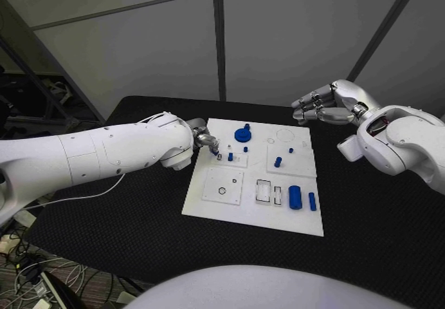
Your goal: Assemble the parts on the task board
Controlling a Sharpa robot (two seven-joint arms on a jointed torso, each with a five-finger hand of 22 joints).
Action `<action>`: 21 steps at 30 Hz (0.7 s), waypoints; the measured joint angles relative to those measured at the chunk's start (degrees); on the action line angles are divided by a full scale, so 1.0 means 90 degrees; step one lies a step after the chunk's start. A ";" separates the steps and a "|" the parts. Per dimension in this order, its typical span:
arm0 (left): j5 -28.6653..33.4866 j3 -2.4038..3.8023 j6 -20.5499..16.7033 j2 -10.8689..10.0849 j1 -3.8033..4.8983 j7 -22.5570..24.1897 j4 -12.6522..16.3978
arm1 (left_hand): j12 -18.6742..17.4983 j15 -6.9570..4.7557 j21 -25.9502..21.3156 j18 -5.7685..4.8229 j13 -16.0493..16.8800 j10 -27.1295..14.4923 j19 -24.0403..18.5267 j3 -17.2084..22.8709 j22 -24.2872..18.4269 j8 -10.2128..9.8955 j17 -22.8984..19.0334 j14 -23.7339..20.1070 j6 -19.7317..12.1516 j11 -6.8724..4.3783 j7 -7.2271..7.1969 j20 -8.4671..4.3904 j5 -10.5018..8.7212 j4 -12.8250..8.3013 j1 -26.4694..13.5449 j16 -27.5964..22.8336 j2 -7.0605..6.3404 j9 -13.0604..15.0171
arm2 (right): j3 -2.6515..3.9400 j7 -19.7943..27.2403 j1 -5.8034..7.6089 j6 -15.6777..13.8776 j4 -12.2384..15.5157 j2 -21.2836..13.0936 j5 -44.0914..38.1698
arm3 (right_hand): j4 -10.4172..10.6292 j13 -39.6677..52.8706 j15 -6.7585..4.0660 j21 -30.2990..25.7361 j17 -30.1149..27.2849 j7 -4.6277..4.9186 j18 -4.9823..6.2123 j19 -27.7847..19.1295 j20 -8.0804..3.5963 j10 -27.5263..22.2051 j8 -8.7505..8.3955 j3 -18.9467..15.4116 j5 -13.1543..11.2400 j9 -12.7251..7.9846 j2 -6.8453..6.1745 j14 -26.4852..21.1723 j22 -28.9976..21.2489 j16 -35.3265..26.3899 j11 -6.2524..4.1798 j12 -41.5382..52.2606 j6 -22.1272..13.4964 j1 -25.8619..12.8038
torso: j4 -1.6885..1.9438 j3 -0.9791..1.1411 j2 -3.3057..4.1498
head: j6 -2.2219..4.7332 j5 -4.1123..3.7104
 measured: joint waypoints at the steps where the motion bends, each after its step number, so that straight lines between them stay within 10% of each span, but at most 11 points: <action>1: -0.0011 0.0000 0.0010 0.0001 0.0000 0.0000 0.0000 | 0.0000 0.0000 0.0000 0.0000 0.0000 0.0000 0.0000 0.0000 0.0000 0.0000 0.0000 0.0000 0.0000 0.0000 0.0000 0.0000 0.0000 0.0000 0.0000 0.0000 0.0000 0.0000 | 0.0000 0.0000 0.0000 0.0000 0.0000 0.0002 0.0000 | 0.0000 0.0000 0.0000 0.0000 0.0000 0.0000 0.0000 0.0000 0.0000 0.0000 0.0000 0.0000 0.0000 0.0000 0.0000 0.0000 0.0000 0.0000 0.0000 0.0000 0.0000 0.0000 | 0.0001 0.0001 -0.0001 | -0.0004 -0.0007; 21: -0.0105 -0.0001 0.0185 0.0097 -0.0014 0.0000 -0.0002 | 0.0025 0.0005 0.0000 0.0000 0.0005 0.0013 0.0000 -0.0002 0.0000 0.0009 0.0000 0.0003 0.0017 0.0004 0.0017 0.0000 0.0009 0.0002 -0.0035 0.0000 0.0035 0.0000 | 0.0000 0.0000 0.0000 0.0005 -0.0015 0.0027 -0.0005 | 0.0033 0.0001 0.0000 0.0000 -0.0012 0.0000 0.0000 0.0000 0.0000 0.0000 0.0000 0.0004 0.0030 0.0001 0.0000 0.0000 -0.0015 0.0000 0.0000 0.0000 0.0000 0.0000 | 0.0008 0.0004 -0.0007 | -0.0031 -0.0056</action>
